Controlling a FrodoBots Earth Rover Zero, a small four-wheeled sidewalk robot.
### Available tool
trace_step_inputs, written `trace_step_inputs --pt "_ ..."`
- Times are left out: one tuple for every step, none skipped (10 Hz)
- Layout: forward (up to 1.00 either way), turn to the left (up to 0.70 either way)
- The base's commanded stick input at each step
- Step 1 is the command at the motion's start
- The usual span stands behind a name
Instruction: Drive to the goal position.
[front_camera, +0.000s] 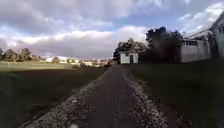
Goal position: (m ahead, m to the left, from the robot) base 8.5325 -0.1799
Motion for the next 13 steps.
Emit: trace_step_inputs --pt "1.00 0.00" --pt "1.00 0.00" --pt "1.00 0.00" --pt "1.00 0.00" --pt "1.00 -0.20" --pt "1.00 -0.40" --pt "1.00 -0.40" --pt "1.00 -0.30" --pt "1.00 -0.05" --pt "1.00 0.00" --pt "1.00 0.00" --pt "1.00 0.00" --pt "1.00 0.00"
